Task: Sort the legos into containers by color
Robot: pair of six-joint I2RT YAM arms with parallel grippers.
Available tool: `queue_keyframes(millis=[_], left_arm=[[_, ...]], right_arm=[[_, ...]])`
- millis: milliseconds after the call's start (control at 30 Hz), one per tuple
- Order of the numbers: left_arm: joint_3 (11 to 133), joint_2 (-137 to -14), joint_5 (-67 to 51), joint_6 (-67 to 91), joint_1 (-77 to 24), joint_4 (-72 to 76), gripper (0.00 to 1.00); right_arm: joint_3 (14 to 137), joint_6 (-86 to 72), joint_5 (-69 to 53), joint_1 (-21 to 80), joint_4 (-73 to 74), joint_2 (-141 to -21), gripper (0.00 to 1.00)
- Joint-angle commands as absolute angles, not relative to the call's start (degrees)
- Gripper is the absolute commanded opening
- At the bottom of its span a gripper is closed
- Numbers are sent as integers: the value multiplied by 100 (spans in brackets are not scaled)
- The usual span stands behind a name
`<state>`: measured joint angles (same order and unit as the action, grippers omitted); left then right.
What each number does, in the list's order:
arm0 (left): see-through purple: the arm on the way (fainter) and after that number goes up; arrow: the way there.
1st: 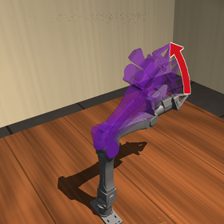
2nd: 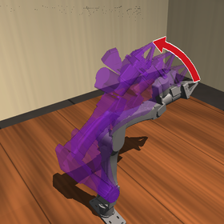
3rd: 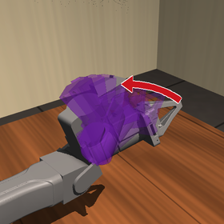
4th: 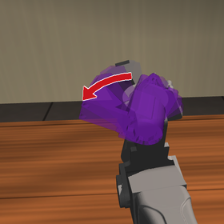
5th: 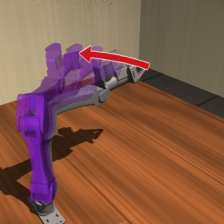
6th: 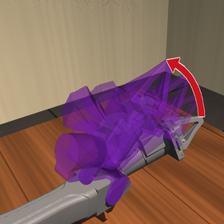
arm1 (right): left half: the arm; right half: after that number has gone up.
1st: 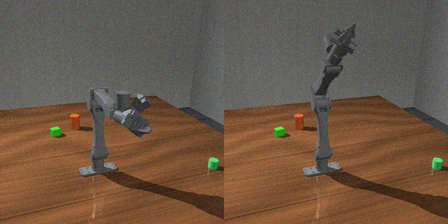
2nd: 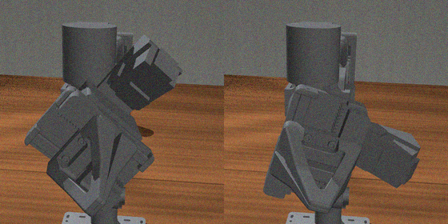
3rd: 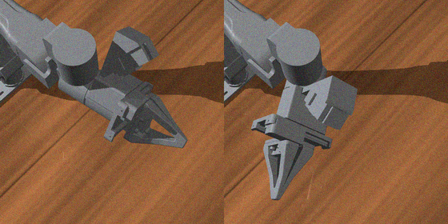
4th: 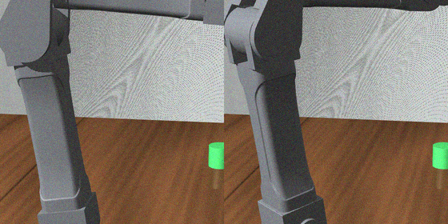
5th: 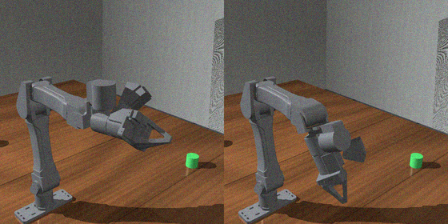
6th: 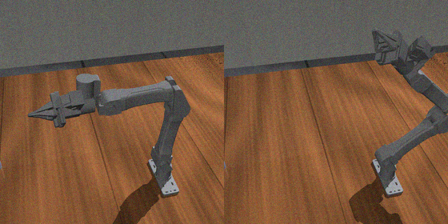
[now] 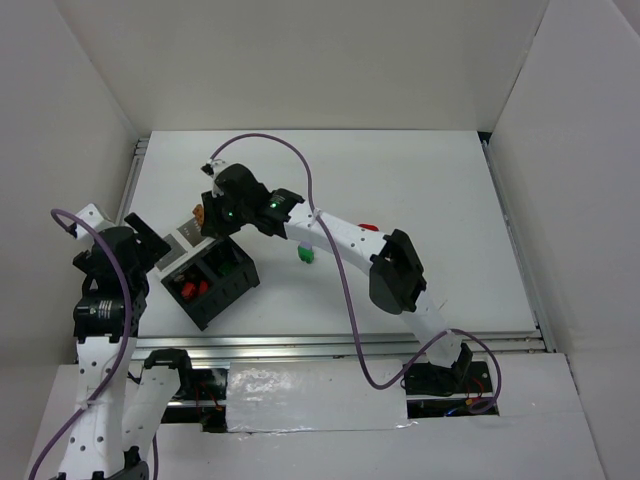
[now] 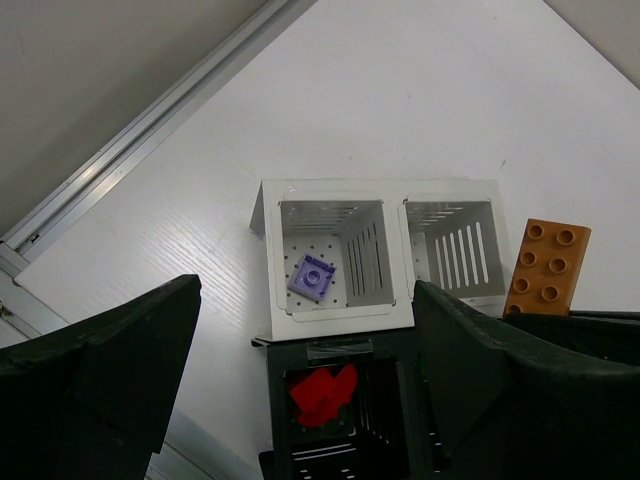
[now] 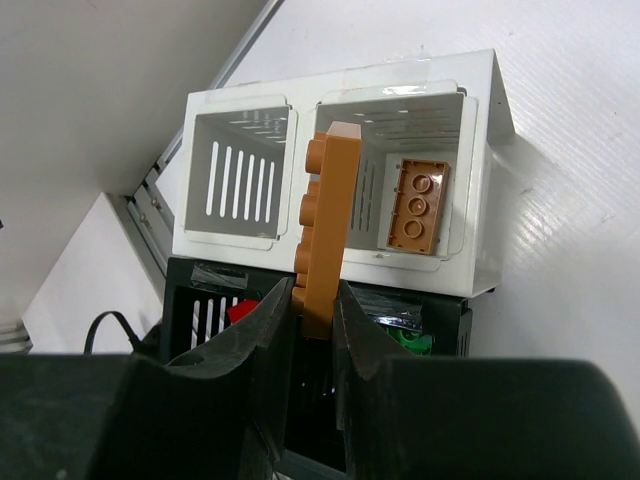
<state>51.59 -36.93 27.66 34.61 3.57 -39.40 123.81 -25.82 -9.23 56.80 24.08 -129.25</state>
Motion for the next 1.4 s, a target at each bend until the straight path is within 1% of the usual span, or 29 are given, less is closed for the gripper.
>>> queue_keyframes(millis=[0,600,800,933,1100,1133,1200,1233,1300,1333,1367], left_arm=[[5238,-3691,2944,3472,387,-3832,100],[5229,-3630,2936,3507,387,-3823,99],[5221,-3533,2953,3498,396,-3832,99],[5212,-3542,2909,3480,396,-3797,99],[5221,-3542,2865,3454,404,-3797,100],[5221,-3542,2865,3454,404,-3797,99],[5212,-3524,2848,3445,404,-3797,99],[5212,-3516,2839,3445,396,-3779,100],[5212,-3507,2821,3437,404,-3779,100],[5221,-3507,2813,3428,396,-3771,100],[5221,-3507,2813,3428,396,-3779,99]], right_arm=[[12595,-2522,-870,5748,2312,-12964,1],[12674,-2549,-800,5766,2356,-13017,1],[12516,-2672,-659,5792,2101,-13008,6],[12674,-2689,-650,5809,2144,-13139,10],[12770,-2689,-685,5810,2136,-13227,28],[12814,-2689,-686,5810,2144,-13245,35],[12858,-2689,-703,5827,2153,-13306,40],[12945,-2689,-703,5827,2171,-13333,48],[13008,-2681,-703,5845,2206,-13368,57],[13034,-2646,-712,5853,2189,-13368,64],[13034,-2628,-721,5862,2180,-13359,68]])
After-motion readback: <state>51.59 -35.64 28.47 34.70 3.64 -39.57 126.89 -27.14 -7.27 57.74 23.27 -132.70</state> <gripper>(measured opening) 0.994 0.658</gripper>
